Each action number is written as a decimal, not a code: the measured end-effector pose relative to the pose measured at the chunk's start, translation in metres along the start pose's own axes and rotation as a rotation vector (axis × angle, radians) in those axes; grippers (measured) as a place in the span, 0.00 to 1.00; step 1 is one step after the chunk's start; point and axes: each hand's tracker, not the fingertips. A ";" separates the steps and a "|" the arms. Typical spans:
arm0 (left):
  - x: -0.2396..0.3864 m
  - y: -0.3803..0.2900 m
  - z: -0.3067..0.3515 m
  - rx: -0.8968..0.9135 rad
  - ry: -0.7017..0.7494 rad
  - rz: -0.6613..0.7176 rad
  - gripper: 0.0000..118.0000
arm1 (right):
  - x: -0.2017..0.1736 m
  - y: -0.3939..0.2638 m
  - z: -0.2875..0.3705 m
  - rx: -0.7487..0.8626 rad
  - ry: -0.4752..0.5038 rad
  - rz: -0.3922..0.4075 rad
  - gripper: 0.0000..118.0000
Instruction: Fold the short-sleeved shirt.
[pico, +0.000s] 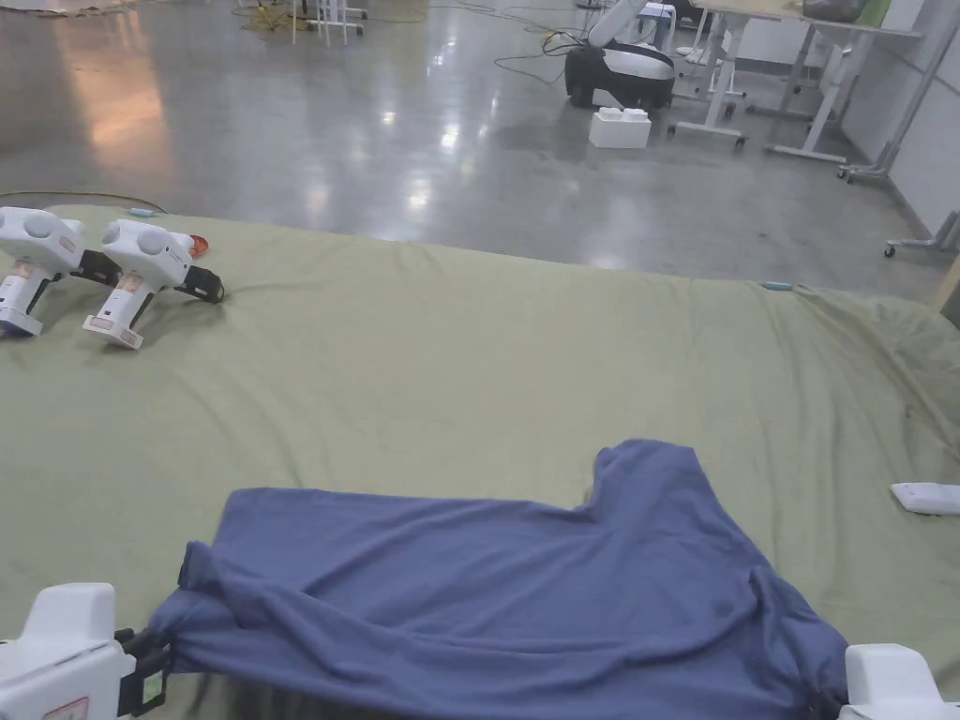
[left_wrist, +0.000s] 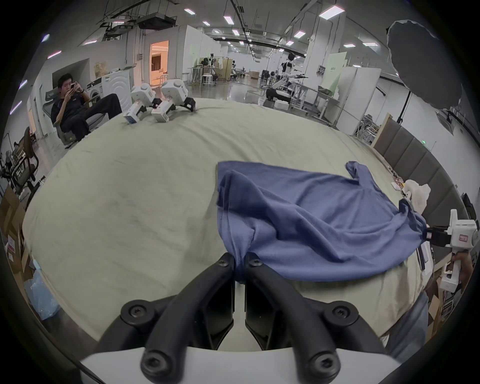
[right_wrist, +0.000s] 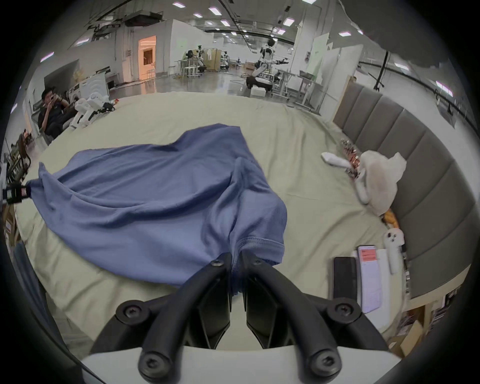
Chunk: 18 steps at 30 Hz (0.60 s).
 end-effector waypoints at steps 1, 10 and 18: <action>-0.003 -0.001 0.005 -0.007 0.010 -0.005 0.02 | 0.000 -0.004 0.008 -0.005 -0.001 0.007 0.05; -0.022 -0.064 -0.001 -0.232 0.047 -0.028 0.02 | -0.023 -0.081 0.016 -0.212 0.023 0.035 0.05; -0.008 -0.076 -0.021 -0.309 0.111 -0.076 0.11 | -0.039 -0.112 -0.011 -0.236 0.006 -0.020 0.15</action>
